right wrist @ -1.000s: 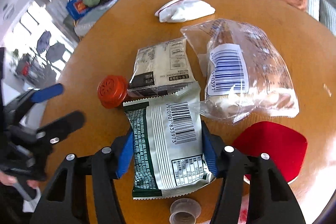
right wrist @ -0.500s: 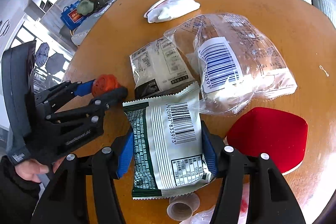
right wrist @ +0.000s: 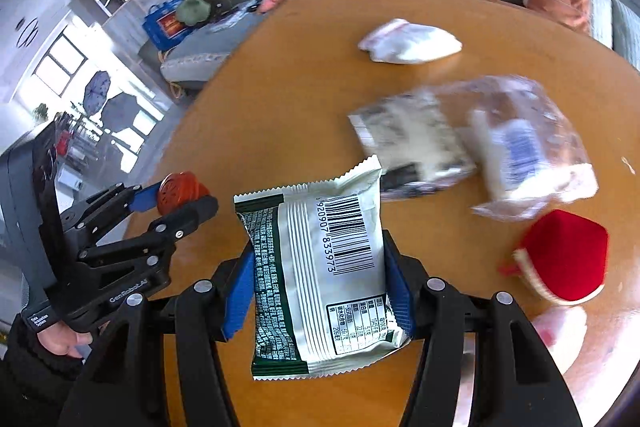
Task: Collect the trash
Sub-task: 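Carry the red lid and snack packet to the bin and release both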
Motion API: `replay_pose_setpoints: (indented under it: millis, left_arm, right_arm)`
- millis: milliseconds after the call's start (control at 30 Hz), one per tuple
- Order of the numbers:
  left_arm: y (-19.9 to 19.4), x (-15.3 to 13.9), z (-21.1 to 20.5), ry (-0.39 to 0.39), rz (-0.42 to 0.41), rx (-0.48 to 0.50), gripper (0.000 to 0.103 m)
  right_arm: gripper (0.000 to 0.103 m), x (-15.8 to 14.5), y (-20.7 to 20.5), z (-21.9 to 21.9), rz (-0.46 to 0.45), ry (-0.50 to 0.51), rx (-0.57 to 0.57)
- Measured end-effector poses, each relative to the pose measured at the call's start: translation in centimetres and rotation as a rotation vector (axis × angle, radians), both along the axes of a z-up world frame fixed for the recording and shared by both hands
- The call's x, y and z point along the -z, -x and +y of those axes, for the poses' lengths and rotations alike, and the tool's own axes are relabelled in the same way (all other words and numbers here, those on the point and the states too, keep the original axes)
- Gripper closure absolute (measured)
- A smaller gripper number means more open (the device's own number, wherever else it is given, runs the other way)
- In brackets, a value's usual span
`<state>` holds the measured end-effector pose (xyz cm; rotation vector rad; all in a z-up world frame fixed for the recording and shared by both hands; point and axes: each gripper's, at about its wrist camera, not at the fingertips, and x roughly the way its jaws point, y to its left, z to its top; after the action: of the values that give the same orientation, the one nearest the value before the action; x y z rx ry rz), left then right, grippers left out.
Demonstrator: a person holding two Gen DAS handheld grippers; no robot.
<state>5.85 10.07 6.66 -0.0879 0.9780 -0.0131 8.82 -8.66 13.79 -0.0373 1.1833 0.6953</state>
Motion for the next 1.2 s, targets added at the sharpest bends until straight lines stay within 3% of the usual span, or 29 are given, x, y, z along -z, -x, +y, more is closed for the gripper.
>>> replay_pose_setpoints:
  millis: [433, 733, 1100, 1133, 1200]
  left_arm:
    - [11.9, -1.3, 14.1, -0.016, -0.01, -0.299, 0.057]
    - [19.9, 0.1, 22.4, -0.009, 0.028, -0.543, 0.057]
    - [25.6, 0.5, 30.8, -0.068, 0.068, -0.757, 0.056]
    - [25.9, 0.5, 31.6, -0.079, 0.074, -0.775, 0.053]
    - [26.3, 0.3, 33.2, -0.116, 0.09, -0.834, 0.011]
  right_arm:
    - [0.044, -1.3, 8.1, 16.5, 0.014, -0.043, -0.29]
    - [0.044, -1.7, 13.8, 27.7, 0.006, -0.056, -0.516]
    - [0.043, -1.2, 18.8, 39.3, -0.005, -0.06, -0.681]
    - [0.039, -1.1, 18.9, 40.2, -0.004, -0.048, -0.684]
    - [0.031, -1.2, 18.8, 41.2, -0.014, -0.041, -0.673]
